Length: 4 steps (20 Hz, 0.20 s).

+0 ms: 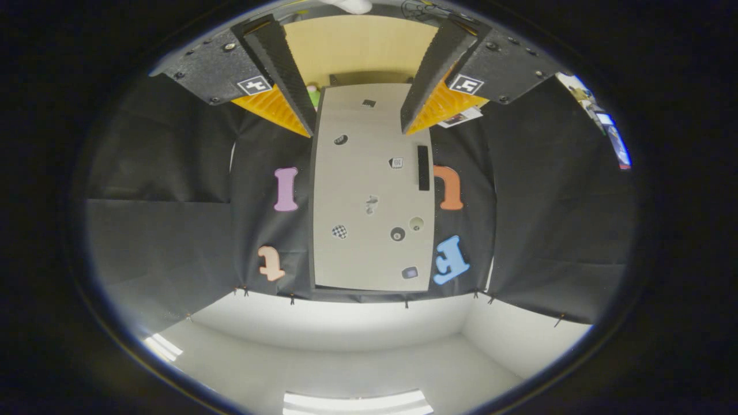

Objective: Open the shoe cabinet door, grab the shoes and put them into the shoe cabinet, then close the shoe cabinet door.

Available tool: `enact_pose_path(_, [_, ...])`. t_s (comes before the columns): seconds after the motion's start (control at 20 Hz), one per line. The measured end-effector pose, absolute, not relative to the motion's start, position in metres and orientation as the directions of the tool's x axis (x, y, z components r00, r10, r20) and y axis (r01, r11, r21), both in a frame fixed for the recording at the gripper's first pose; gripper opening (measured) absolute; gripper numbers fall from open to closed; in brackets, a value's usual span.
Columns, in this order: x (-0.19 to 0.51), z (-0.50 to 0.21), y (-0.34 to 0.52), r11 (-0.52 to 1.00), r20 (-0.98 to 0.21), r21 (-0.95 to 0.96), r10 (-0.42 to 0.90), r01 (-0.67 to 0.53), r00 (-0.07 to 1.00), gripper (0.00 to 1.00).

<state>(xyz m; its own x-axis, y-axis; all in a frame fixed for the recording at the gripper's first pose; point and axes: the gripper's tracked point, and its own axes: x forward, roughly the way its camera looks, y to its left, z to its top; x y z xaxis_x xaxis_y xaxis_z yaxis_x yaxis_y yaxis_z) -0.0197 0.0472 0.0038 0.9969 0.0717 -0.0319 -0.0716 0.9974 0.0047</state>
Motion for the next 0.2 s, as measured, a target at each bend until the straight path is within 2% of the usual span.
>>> enact_pose_path(0.2, [-0.0160,0.0021,0.0494,0.997,-0.034,0.007,0.077,-0.077,0.996,0.97])
